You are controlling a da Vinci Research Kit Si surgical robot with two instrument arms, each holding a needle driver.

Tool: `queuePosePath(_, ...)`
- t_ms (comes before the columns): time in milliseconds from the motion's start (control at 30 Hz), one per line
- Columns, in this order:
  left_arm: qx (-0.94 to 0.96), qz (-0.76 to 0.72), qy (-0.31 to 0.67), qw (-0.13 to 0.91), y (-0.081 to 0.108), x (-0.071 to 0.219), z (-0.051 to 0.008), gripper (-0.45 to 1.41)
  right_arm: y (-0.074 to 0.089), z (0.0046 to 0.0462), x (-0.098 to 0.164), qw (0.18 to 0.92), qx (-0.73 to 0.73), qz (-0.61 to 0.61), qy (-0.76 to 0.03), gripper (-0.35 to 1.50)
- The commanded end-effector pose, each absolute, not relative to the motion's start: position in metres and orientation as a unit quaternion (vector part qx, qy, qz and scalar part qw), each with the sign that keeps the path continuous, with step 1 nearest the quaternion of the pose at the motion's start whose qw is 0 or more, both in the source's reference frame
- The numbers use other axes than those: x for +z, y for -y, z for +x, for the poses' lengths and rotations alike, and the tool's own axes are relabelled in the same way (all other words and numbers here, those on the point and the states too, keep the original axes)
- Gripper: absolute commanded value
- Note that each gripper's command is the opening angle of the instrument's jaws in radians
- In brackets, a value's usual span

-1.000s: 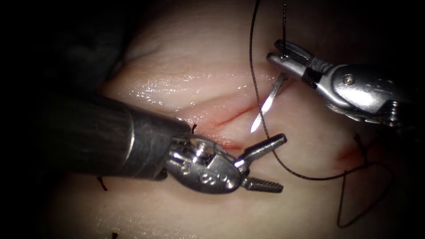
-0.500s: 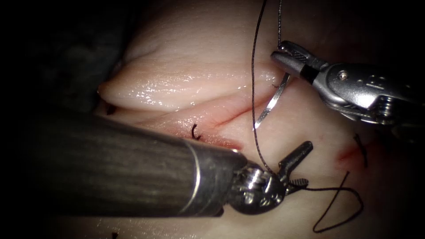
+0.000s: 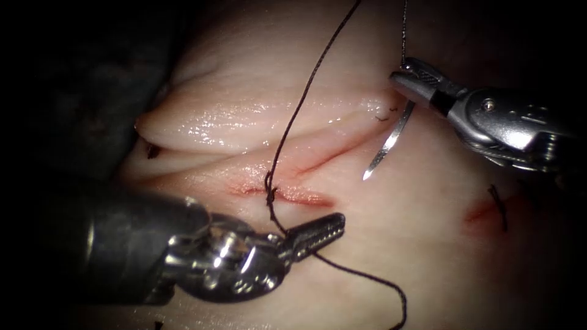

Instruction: Wound Closure

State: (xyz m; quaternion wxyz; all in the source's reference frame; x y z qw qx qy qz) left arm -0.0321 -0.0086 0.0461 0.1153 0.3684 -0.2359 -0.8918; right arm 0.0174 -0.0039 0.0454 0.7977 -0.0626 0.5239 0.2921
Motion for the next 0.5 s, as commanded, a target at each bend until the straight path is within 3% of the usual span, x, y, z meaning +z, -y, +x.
queuePosePath(33,-0.895,0.365,0.231,0.113,0.008,0.046,-0.0317,-0.45,0.004,0.0183,0.046,0.792,0.292,-0.053,-0.533,-0.35)
queuePosePath(500,-0.919,0.281,0.233,0.15,-0.008,0.046,-0.0207,-0.45,0.005,0.0185,0.046,0.777,0.235,-0.033,-0.583,-0.35)
